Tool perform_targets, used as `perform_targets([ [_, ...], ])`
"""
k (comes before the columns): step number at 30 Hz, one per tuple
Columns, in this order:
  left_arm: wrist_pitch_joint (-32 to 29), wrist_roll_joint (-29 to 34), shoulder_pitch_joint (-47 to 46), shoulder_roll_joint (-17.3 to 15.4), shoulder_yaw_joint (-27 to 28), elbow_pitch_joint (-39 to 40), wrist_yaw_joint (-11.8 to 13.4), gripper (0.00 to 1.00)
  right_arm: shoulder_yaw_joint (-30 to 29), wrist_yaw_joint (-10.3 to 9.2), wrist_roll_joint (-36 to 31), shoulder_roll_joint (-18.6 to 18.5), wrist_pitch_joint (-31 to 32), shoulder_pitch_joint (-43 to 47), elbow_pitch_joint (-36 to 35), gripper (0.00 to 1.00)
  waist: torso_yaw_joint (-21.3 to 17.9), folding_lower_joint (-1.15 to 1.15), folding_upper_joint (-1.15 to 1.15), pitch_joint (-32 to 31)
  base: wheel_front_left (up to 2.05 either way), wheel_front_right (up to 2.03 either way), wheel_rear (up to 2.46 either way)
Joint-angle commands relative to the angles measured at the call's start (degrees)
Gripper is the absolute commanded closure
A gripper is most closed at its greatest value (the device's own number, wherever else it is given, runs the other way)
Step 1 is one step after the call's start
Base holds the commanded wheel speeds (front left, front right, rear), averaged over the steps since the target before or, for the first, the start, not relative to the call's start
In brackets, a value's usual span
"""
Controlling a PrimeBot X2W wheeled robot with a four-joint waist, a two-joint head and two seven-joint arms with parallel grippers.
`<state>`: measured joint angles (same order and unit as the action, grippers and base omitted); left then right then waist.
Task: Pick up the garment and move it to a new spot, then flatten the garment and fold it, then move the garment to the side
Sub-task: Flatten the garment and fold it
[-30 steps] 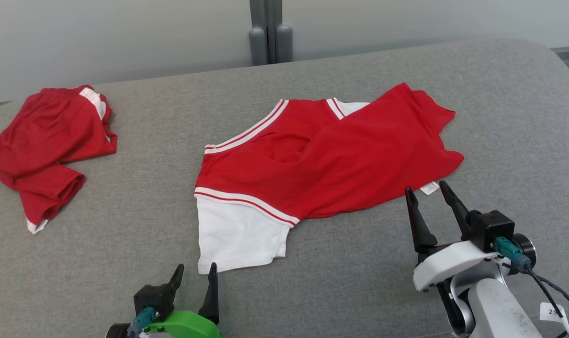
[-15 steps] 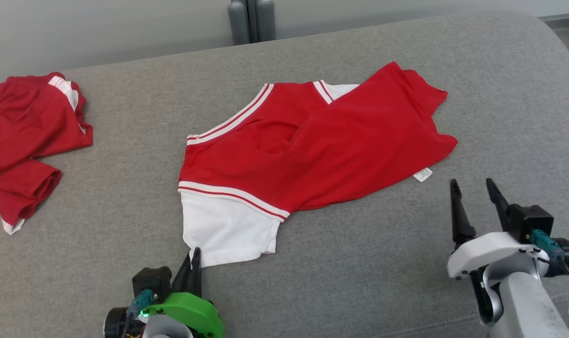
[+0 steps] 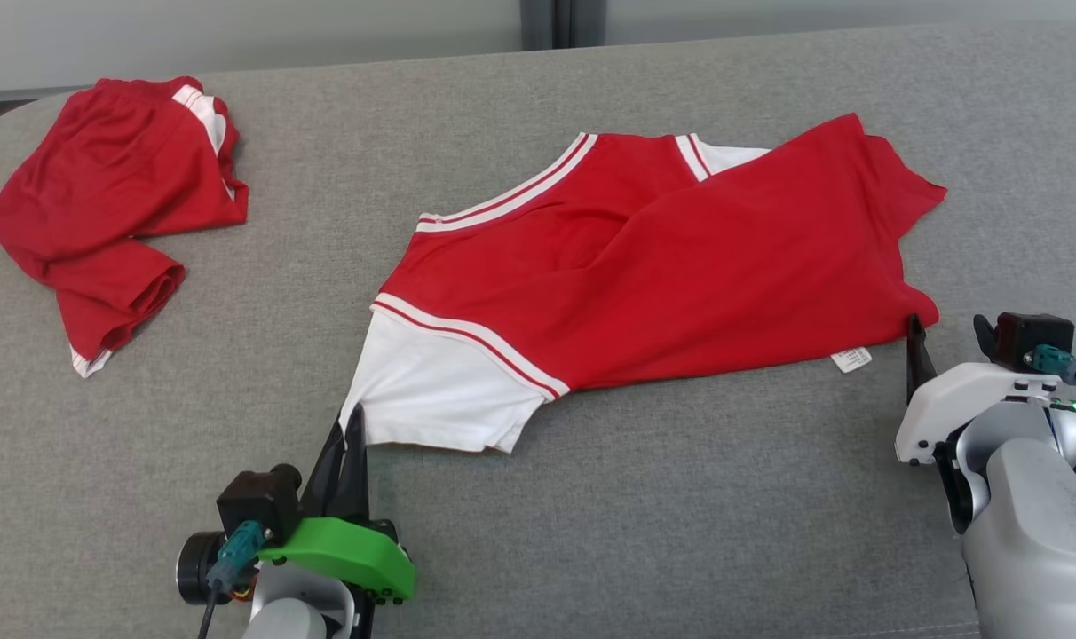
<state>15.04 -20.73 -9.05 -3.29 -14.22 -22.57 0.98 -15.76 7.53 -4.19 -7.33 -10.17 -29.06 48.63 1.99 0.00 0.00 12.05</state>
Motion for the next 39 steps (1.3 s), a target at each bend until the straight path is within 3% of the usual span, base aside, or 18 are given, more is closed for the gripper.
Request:
perform_targets([
  [1,0.2,0.4,0.5,-0.3,-0.1,0.5,0.0,1.00,0.1,-0.08,-0.6,-0.6,0.0,-1.2,1.5,0.00,1.2,0.00,0.00,1.0,0.00,0.00,0.00],
  [5,0.2,0.3,0.8,-0.1,-0.4,1.5,0.0,1.00,1.0,-0.08,-1.2,-1.0,0.8,-4.0,6.8,0.00,1.9,0.00,0.00,1.6,0.00,0.00,0.00],
  [6,0.2,0.3,0.9,-0.1,-0.4,1.6,0.1,1.00,1.4,-0.08,-1.2,-1.0,1.5,-4.7,8.3,0.10,2.0,0.00,0.00,1.7,0.00,0.00,0.00],
  [8,0.2,0.3,0.9,-0.1,-0.3,1.8,0.2,1.00,2.5,-0.04,-0.5,-0.4,1.8,-5.7,10.5,0.46,2.2,0.00,0.00,1.9,0.00,0.00,0.00],
  [15,0.2,0.5,1.3,0.0,0.5,2.7,0.3,1.00,6.1,-0.04,2.0,0.4,0.1,-8.0,13.8,1.00,1.5,0.00,0.00,1.3,0.00,0.00,0.00],
  [21,0.2,1.5,1.0,-0.1,1.4,5.2,0.0,1.00,9.8,-0.06,6.0,0.6,-3.6,-9.4,10.4,1.00,-0.1,0.00,0.00,-0.5,0.00,0.00,0.00],
  [27,0.2,2.0,0.0,-1.0,3.9,12.9,-0.4,1.00,15.0,-0.06,11.6,0.3,-4.8,-6.9,0.7,1.00,-2.4,0.00,0.00,-4.2,0.00,0.00,0.00],
  [33,0.2,3.7,0.9,-3.8,7.1,26.5,0.7,1.00,18.0,-0.06,16.3,-1.9,-4.9,-2.0,-18.2,1.00,-5.4,0.00,0.00,-8.3,0.00,0.00,0.00],
  [39,-3.2,5.8,0.5,-8.5,10.4,44.3,1.9,1.00,14.7,-0.06,16.5,-3.2,-0.5,4.9,-43.7,1.00,-8.0,0.00,0.00,-11.3,0.00,0.00,0.00],
])
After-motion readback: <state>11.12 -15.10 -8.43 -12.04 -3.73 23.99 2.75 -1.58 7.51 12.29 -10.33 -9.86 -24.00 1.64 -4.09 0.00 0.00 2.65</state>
